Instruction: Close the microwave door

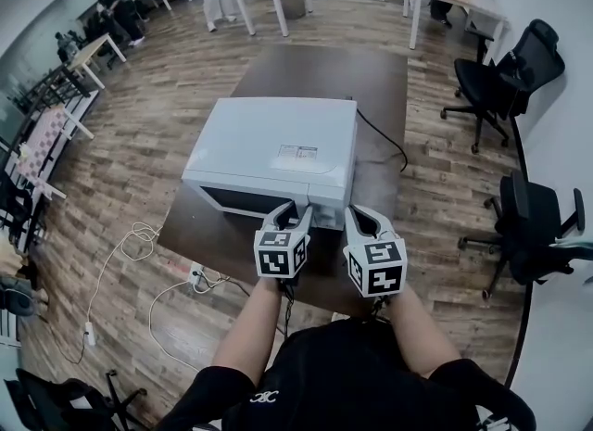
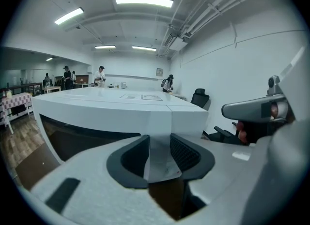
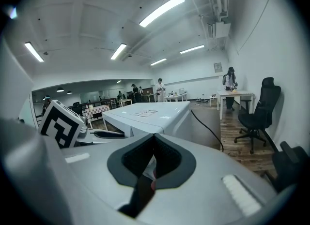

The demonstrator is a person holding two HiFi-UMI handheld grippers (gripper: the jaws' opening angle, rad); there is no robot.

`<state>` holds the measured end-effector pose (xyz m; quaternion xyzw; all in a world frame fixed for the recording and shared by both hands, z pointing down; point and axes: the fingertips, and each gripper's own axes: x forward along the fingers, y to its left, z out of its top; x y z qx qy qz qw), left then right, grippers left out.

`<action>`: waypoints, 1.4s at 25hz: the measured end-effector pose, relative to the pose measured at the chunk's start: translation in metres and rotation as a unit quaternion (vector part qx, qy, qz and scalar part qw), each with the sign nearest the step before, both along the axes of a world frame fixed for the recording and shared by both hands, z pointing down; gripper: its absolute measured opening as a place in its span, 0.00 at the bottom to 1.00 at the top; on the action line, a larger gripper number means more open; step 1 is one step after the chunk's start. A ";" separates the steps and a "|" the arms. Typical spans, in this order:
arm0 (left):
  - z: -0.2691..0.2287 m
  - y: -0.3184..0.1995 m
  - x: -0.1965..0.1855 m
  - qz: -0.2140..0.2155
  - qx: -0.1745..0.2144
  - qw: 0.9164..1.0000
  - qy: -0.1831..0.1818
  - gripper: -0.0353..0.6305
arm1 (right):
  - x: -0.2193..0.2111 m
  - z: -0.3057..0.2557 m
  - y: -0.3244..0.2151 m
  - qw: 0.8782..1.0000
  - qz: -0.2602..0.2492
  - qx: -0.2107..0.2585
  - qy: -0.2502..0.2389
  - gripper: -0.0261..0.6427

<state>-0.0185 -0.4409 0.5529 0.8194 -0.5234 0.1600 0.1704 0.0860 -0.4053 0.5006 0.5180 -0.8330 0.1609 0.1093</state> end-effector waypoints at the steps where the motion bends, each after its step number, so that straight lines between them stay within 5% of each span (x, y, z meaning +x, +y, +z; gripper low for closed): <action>1: -0.003 0.002 0.000 0.001 0.006 1.000 -0.002 0.28 | -0.003 0.000 0.002 1.000 -0.002 0.000 0.000 0.05; 4: -0.022 0.010 -0.005 -0.002 0.037 0.999 -0.004 0.26 | -0.013 -0.002 0.006 1.000 -0.013 0.001 -0.008 0.05; 8: -0.056 0.023 -0.028 -0.029 0.074 0.997 0.014 0.07 | -0.030 -0.012 0.013 0.999 -0.020 0.015 -0.024 0.05; 17: -0.104 0.070 -0.114 -0.093 0.105 0.990 0.016 0.07 | -0.110 -0.063 0.046 0.990 -0.079 0.073 -0.087 0.05; 29: -0.109 0.147 -0.235 -0.178 0.099 0.979 0.004 0.07 | -0.205 -0.065 0.084 0.989 -0.111 0.082 -0.061 0.05; 35: -0.103 0.160 -0.263 -0.193 0.091 0.977 0.022 0.07 | -0.230 -0.061 0.093 0.988 -0.120 0.078 -0.057 0.05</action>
